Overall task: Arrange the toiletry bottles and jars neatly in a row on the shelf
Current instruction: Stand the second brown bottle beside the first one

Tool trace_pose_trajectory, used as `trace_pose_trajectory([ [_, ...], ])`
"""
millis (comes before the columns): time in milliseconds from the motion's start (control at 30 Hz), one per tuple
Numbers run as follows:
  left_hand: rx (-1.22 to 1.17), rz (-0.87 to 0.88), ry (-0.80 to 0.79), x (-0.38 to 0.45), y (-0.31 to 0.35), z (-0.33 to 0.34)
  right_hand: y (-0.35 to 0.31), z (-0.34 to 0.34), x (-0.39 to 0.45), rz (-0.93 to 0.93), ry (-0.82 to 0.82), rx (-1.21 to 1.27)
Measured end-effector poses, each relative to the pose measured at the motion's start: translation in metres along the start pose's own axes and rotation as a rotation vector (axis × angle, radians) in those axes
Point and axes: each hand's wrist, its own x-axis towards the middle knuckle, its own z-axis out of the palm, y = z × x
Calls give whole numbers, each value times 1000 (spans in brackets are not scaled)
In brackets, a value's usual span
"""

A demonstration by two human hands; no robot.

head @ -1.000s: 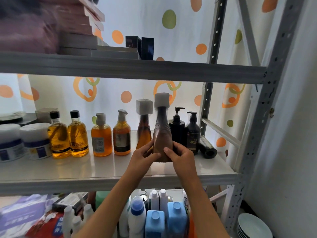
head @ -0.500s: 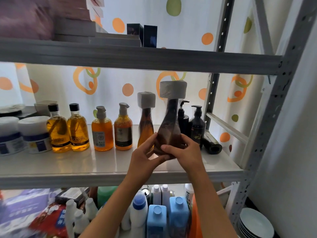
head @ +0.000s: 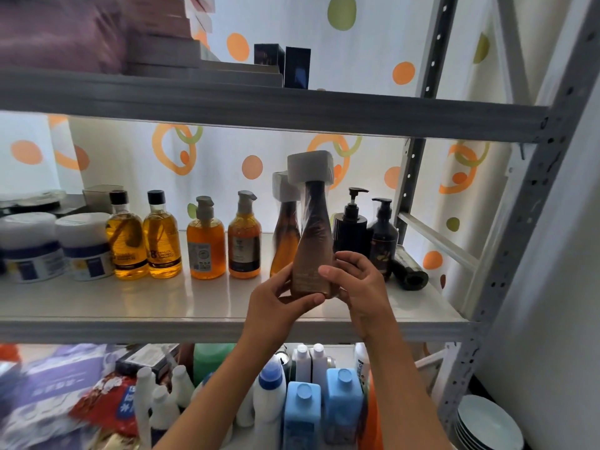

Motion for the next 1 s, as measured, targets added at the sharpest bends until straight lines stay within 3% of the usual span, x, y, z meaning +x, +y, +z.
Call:
trace_pose_trajectory([
  [667, 21, -17, 26, -7, 5, 9, 1, -11, -4, -15, -51, 59],
  [767, 59, -2, 51, -7, 6, 14, 0, -13, -4, -47, -53, -12],
  [1000, 386, 151, 118, 1, 2, 20, 0, -12, -6, -154, -42, -390],
])
